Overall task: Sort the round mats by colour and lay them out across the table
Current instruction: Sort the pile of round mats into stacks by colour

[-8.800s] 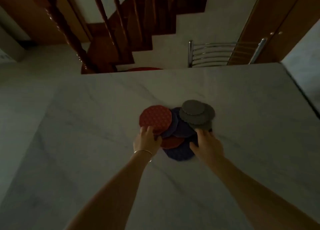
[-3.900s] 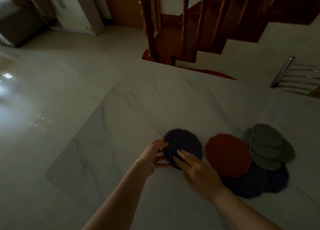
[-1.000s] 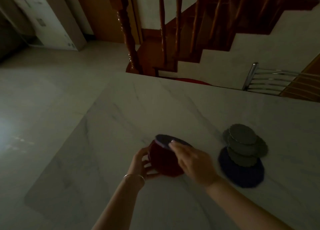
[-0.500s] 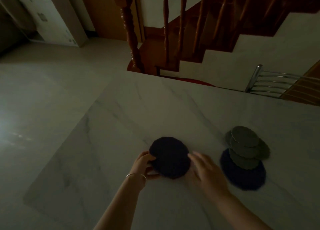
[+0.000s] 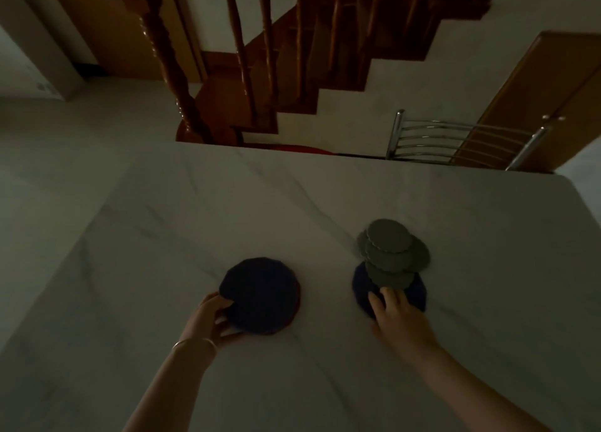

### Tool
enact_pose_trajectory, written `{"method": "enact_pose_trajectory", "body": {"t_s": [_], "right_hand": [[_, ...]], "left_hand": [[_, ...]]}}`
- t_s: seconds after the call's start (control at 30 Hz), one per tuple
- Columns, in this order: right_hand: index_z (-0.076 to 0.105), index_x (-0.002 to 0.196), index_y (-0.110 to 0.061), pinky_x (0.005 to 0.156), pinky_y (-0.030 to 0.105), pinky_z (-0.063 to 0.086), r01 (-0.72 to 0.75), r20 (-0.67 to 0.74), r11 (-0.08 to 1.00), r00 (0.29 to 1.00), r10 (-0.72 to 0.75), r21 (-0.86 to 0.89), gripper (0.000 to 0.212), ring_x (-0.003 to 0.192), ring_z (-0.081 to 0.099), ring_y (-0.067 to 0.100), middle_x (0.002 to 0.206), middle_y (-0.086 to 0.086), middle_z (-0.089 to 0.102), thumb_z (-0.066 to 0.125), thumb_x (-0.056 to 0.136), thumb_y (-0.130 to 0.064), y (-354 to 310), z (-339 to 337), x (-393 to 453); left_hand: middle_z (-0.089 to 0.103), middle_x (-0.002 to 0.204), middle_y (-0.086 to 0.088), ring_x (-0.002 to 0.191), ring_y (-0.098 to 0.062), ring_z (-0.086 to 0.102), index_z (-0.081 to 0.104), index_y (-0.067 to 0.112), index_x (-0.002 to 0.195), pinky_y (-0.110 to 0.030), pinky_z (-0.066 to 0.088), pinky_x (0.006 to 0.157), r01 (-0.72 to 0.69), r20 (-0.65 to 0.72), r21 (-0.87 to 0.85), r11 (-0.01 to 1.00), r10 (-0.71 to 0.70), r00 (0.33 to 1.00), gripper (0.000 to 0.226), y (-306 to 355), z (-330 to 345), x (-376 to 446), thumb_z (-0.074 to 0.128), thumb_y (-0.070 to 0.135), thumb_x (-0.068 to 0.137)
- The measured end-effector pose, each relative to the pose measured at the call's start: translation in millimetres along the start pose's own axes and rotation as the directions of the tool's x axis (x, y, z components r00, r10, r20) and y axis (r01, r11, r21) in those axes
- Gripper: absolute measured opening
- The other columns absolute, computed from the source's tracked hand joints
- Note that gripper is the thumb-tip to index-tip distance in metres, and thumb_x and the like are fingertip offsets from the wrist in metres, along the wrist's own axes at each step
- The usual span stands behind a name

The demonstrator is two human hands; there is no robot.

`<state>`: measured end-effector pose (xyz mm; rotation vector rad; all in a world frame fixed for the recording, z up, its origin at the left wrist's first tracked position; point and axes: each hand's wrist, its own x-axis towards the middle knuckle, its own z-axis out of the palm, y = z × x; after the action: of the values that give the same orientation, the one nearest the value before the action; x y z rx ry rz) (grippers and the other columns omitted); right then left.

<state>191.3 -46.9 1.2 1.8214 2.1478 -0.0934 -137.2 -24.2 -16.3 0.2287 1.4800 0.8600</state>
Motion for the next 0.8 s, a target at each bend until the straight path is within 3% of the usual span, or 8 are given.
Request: {"method": "enact_pose_trajectory", "body": {"t_s": [0.1, 0.3, 0.37, 0.43, 0.47, 0.53, 0.67, 0.8], "right_hand": [[0.077, 0.085, -0.005, 0.03, 0.022, 0.039, 0.076, -0.181, 0.988, 0.978, -0.1, -0.134, 0.032, 0.046, 0.061, 0.025, 0.062, 0.012, 0.063, 0.078, 0.055, -0.015, 1.3, -9.0, 5.8], [0.063, 0.051, -0.008, 0.026, 0.02, 0.035, 0.026, -0.136, 0.999, 0.99, -0.029, -0.025, 0.04, 0.033, 0.054, 0.022, 0.048, 0.01, 0.057, 0.091, 0.023, -0.004, -14.9, -29.8, 12.0], [0.064, 0.057, -0.006, 0.031, 0.022, 0.04, -0.038, -0.153, 0.999, 0.987, 0.04, 0.014, 0.034, 0.038, 0.058, 0.025, 0.053, 0.012, 0.061, 0.09, 0.035, -0.005, -22.0, -49.4, 14.9], [0.066, 0.09, -0.007, 0.052, 0.03, 0.051, -0.146, -0.112, 0.979, 0.98, 0.162, 0.141, 0.017, 0.066, 0.068, 0.029, 0.078, 0.015, 0.07, 0.071, 0.074, -0.012, -28.1, -73.0, 21.3], [0.063, 0.103, -0.009, 0.06, 0.034, 0.052, -0.206, -0.14, 0.944, 0.959, 0.247, 0.256, 0.02, 0.076, 0.069, 0.032, 0.088, 0.016, 0.071, 0.059, 0.085, -0.015, -31.7, -81.7, 24.8], [0.064, 0.11, -0.007, 0.057, 0.035, 0.052, -0.16, -0.25, 0.856, 0.916, 0.315, 0.492, 0.025, 0.072, 0.07, 0.034, 0.084, 0.019, 0.073, 0.057, 0.086, -0.013, -43.3, -93.2, 27.6], [0.074, 0.094, -0.004, 0.037, 0.022, 0.047, 0.196, -0.521, 0.872, 0.85, 0.076, 0.448, 0.035, 0.047, 0.067, 0.022, 0.062, 0.01, 0.073, 0.081, 0.06, 0.0, -90.3, -96.0, 24.6], [0.079, 0.09, -0.012, 0.054, 0.021, 0.057, 0.418, -0.507, 0.877, 0.823, -0.255, 0.237, 0.054, 0.075, 0.075, 0.015, 0.091, 0.005, 0.078, 0.092, 0.038, -0.006, -126.2, -66.3, 14.7]], "left_hand": [[0.063, 0.099, -0.008, 0.084, -0.03, 0.063, 0.06, 0.023, 0.095, -0.038, 0.056, 0.052, -0.009, 0.007, 0.008, 1.0, 0.009, 1.0, 0.016, 1.7, 1.5, -1.3, 0.053, 0.012, 0.086], [0.062, 0.098, -0.009, 0.085, -0.031, 0.062, 0.06, 0.024, 0.093, -0.043, 0.054, 0.066, -0.005, 0.014, -0.007, 1.0, 0.005, 1.0, 0.016, 3.7, 5.0, -4.1, 0.052, 0.011, 0.086], [0.062, 0.099, -0.009, 0.086, -0.031, 0.062, 0.061, 0.023, 0.093, -0.043, 0.054, 0.065, -0.001, 0.012, -0.011, 1.0, 0.001, 1.0, 0.016, 4.0, 4.8, -4.9, 0.053, 0.011, 0.086], [0.061, 0.099, -0.009, 0.086, -0.03, 0.062, 0.06, 0.021, 0.095, -0.042, 0.054, 0.062, 0.003, 0.005, -0.011, 1.0, -0.003, 1.0, 0.015, 4.5, 5.1, -5.2, 0.053, 0.012, 0.085], [0.061, 0.098, -0.008, 0.085, -0.03, 0.062, 0.06, 0.021, 0.095, -0.041, 0.054, 0.06, 0.006, 0.003, -0.011, 1.0, -0.006, 1.0, 0.015, 4.5, 5.5, -5.4, 0.053, 0.012, 0.085], [0.061, 0.094, -0.007, 0.08, -0.028, 0.062, 0.06, 0.019, 0.092, -0.042, 0.053, 0.06, 0.025, -0.003, -0.027, 0.999, -0.025, 1.0, 0.011, 5.1, 6.4, -6.1, 0.053, 0.015, 0.085], [0.061, 0.088, -0.01, 0.072, -0.029, 0.062, 0.062, 0.016, 0.089, -0.042, 0.057, 0.059, 0.077, -0.008, -0.095, 0.993, -0.078, 0.997, 0.014, 9.8, 7.7, -12.2, 0.058, 0.026, 0.08], [0.064, 0.092, -0.012, 0.08, -0.032, 0.064, 0.064, 0.017, 0.099, -0.042, 0.059, 0.06, 0.06, 0.002, -0.097, 0.994, -0.06, 0.998, 0.026, 12.7, 9.3, -17.9, 0.058, 0.031, 0.077]]}}
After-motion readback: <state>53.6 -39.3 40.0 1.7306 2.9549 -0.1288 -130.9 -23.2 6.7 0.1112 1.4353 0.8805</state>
